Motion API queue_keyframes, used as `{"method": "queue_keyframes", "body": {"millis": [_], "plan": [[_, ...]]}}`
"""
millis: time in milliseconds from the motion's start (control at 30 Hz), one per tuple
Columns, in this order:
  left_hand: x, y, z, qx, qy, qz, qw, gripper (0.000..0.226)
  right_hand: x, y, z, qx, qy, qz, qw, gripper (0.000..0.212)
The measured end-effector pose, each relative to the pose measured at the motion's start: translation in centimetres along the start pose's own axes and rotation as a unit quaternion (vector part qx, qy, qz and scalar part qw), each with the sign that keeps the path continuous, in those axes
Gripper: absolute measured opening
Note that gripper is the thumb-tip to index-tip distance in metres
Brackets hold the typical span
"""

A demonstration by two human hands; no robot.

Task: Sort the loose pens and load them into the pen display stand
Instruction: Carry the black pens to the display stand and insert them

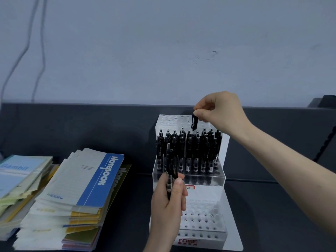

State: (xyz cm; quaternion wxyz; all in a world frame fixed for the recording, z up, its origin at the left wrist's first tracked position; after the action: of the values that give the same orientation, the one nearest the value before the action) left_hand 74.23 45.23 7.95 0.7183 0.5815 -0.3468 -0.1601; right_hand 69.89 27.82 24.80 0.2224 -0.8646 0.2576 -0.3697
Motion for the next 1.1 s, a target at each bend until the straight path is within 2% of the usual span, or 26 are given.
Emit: {"method": "queue_keyframes", "body": {"millis": [167,367,567,733,800,933,1100], "plan": [[0.0,-0.2,0.1,-0.003,0.000,0.008,1.000,0.027,0.4,-0.1,-0.6,-0.042,-0.031,0.008,0.999,0.004],[0.0,-0.1,0.3,0.000,0.000,-0.004,1.000,0.016,-0.3,0.3,0.6,-0.046,-0.078,0.009,0.996,0.006],[0.2,-0.2,0.3,-0.001,0.000,-0.005,1.000,0.016,-0.5,0.7,1.7,-0.127,-0.111,-0.009,0.986,0.007],[0.2,0.0,0.4,-0.012,-0.015,-0.005,1.000,0.018,-2.1,-0.7,-1.6,0.021,0.001,0.000,1.000,0.012],[0.3,0.3,0.7,-0.024,-0.030,-0.007,0.999,0.020,-4.6,-1.3,-2.3,0.082,0.018,0.006,0.996,0.010],[0.4,0.6,1.6,-0.035,-0.062,0.008,0.997,0.030,-9.8,-0.7,-0.8,0.134,-0.007,0.036,0.990,0.012],[0.0,0.2,3.6,-0.036,-0.119,0.010,0.992,0.046,-13.0,2.4,2.1,0.160,-0.089,0.105,0.977,0.009]]}}
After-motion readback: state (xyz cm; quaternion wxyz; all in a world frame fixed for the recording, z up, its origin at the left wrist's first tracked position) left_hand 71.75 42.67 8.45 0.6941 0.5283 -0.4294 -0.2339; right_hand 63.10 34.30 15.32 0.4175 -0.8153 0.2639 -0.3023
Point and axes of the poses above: each hand's wrist, its own x-axis towards the middle knuckle, its own z-axis out of the palm, y = z × x, the point moved 5 cm from there along x, towards the middle knuckle, and after that the axes turned 2 degrees about z, right-handed, at the moved point
